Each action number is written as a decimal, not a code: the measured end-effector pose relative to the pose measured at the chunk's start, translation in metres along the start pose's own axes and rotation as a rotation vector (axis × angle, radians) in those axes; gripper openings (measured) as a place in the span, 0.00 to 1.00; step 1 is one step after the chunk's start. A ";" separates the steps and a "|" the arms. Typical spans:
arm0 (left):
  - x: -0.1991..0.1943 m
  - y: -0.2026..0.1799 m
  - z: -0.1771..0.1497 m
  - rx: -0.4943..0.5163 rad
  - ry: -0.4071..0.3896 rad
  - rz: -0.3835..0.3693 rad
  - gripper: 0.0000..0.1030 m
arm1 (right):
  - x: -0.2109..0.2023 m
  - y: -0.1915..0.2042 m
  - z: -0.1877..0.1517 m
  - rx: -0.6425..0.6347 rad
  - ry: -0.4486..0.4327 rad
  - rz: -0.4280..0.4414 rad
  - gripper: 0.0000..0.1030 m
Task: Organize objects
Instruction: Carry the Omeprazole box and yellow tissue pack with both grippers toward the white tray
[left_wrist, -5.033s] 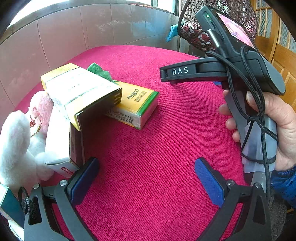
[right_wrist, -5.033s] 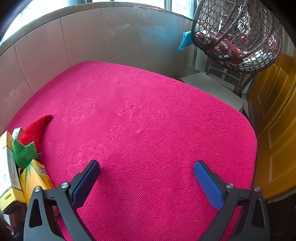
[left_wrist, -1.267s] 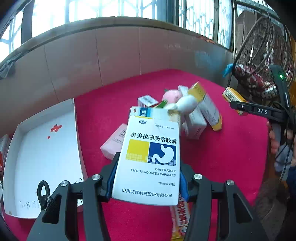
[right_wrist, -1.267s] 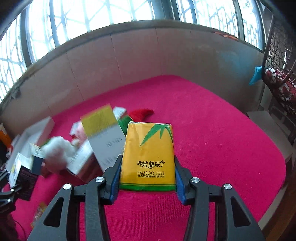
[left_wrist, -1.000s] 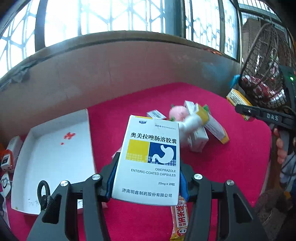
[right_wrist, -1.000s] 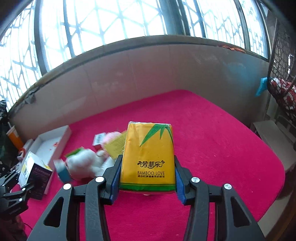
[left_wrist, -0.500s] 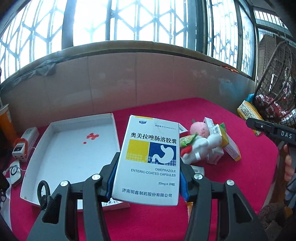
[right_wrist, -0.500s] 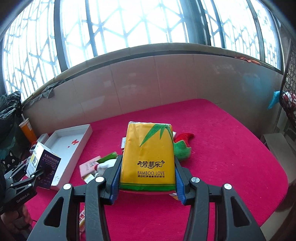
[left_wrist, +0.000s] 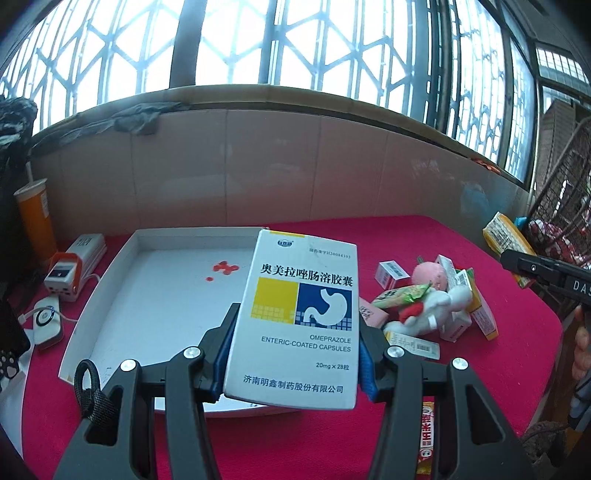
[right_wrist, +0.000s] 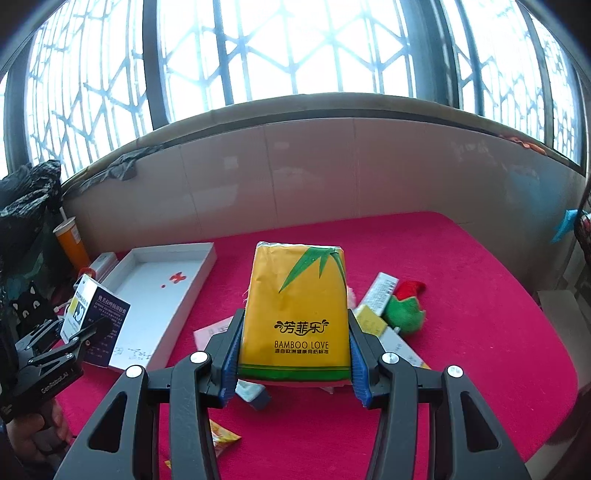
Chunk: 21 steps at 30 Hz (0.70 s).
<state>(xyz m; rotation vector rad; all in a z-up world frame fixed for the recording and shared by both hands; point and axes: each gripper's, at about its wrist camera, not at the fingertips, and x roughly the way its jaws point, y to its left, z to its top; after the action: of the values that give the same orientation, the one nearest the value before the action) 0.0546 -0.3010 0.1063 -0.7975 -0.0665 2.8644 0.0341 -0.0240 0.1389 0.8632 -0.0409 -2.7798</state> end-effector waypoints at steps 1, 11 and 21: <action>-0.001 0.003 -0.001 -0.005 -0.002 0.002 0.51 | 0.002 0.004 0.000 -0.003 0.003 0.003 0.51; -0.010 0.028 -0.005 -0.056 -0.021 0.025 0.51 | 0.012 0.037 0.002 -0.060 0.020 0.034 0.51; -0.015 0.048 -0.006 -0.089 -0.029 0.054 0.51 | 0.021 0.071 0.007 -0.102 0.022 0.058 0.51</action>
<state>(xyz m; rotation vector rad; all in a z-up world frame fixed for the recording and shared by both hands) 0.0627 -0.3511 0.1044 -0.7848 -0.1796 2.9421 0.0283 -0.0983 0.1398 0.8531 0.0784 -2.6926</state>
